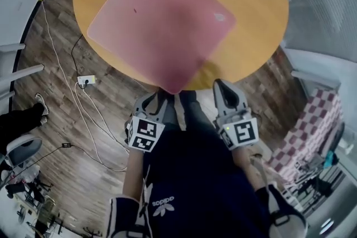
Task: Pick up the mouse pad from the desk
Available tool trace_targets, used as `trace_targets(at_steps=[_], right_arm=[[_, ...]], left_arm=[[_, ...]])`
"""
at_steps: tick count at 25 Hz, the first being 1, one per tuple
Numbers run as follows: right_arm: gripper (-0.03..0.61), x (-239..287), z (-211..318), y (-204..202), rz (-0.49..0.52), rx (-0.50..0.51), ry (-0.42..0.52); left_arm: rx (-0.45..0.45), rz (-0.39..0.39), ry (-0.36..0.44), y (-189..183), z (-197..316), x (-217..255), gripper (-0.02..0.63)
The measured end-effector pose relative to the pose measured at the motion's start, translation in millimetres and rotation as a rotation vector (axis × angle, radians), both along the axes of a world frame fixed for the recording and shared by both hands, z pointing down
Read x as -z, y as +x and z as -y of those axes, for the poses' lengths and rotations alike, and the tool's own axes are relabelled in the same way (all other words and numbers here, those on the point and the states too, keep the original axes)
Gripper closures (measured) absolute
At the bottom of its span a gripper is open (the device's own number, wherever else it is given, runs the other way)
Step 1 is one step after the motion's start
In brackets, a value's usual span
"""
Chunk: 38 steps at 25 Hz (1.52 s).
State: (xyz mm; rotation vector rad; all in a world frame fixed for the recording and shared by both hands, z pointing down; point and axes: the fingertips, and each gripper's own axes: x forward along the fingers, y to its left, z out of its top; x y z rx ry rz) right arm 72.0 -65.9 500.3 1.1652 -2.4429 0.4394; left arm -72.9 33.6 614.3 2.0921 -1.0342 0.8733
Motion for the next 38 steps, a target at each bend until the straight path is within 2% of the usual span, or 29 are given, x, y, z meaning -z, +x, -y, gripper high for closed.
trace_targets(at_steps=[3, 5, 10, 22, 26, 31, 34, 38], right_arm=[[0.574, -11.4, -7.2, 0.2, -0.012, 0.012, -0.032], [0.574, -15.5, -10.4, -4.6, 0.018, 0.003, -0.066], [0.574, -21.3, -11.3, -14.1, 0.029, 0.000, -0.096], [0.574, -25.1, -1.1, -6.6, 0.022, -0.004, -0.107], [0.574, -24.7, 0.5, -7.2, 0.024, 0.002, -0.103], [0.574, -22.9, 1.9, -9.8, 0.026, 0.008, -0.104], [0.574, -21.8, 2.2, -10.5, 0.025, 0.011, -0.102], [0.574, -22.8, 1.6, -10.6, 0.022, 0.015, -0.105]], left_arm=[[0.043, -0.134, -0.125, 15.5, -10.0, -15.4, 0.488], [0.076, -0.210, -0.200, 26.4, -13.2, -24.9, 0.485], [0.118, -0.315, -0.306, 39.2, -12.4, -42.7, 0.476], [0.162, -0.380, -0.402, 46.4, -3.7, -50.8, 0.476], [0.199, -0.460, -0.425, 44.6, -2.3, -39.8, 0.476], [0.167, -0.418, -0.452, 48.1, -11.9, -49.9, 0.476], [0.179, -0.455, -0.470, 53.3, -15.2, -52.7, 0.476], [0.238, -0.519, -0.470, 52.9, -8.2, -54.4, 0.476]])
